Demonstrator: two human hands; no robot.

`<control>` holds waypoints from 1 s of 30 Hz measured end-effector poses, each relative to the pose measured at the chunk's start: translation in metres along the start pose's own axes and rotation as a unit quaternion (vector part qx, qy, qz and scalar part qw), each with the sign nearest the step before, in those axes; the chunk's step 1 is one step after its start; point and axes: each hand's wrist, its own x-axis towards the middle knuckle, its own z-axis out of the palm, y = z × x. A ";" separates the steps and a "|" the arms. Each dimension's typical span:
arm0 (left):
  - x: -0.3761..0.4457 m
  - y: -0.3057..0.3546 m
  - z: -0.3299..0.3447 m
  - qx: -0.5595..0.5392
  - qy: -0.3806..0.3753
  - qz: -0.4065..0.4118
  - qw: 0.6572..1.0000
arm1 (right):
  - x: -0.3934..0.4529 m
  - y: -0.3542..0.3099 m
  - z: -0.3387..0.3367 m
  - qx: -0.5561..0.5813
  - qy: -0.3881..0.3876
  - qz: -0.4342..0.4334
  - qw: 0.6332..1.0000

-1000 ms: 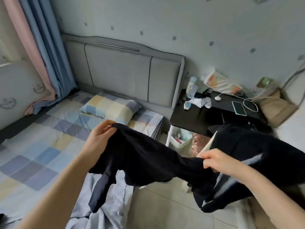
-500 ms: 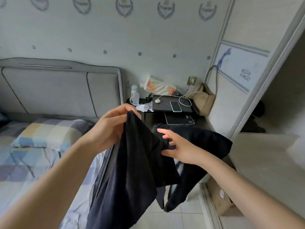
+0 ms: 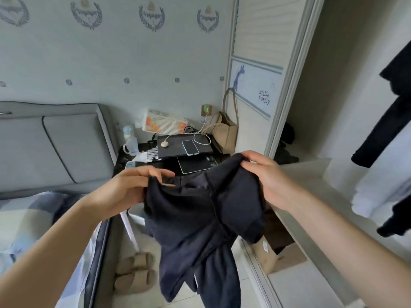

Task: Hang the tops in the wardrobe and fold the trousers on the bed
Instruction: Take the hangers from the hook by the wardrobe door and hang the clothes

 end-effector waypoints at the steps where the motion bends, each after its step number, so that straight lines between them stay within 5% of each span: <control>1: 0.008 -0.003 0.003 0.026 -0.021 -0.019 0.999 | -0.001 -0.010 -0.003 -0.002 -0.003 -0.004 1.000; 8: 0.067 -0.012 0.036 0.127 -0.202 -0.181 0.954 | -0.001 -0.067 -0.007 -0.122 -0.021 -0.030 0.992; 12: 0.096 -0.001 0.056 0.127 -0.282 -0.165 0.937 | 0.002 -0.098 -0.016 -0.217 0.018 -0.055 0.975; 16: 0.114 0.019 0.068 0.216 -0.263 -0.084 0.937 | 0.005 -0.116 -0.041 -0.285 0.134 -0.065 0.947; 20: 0.129 0.043 0.083 0.159 -0.168 -0.013 0.973 | 0.004 -0.109 -0.064 -0.388 0.226 -0.062 0.892; 25: 0.151 0.069 0.130 0.122 -0.019 0.055 0.991 | 0.001 -0.067 -0.065 -0.494 0.221 0.000 0.841; 28: 0.161 0.083 0.149 0.119 0.021 0.083 0.989 | -0.004 -0.057 -0.046 -0.519 0.270 -0.073 0.807; 30: 0.165 0.092 0.157 0.098 0.040 0.093 0.990 | -0.009 -0.057 -0.028 -0.468 0.285 -0.110 0.829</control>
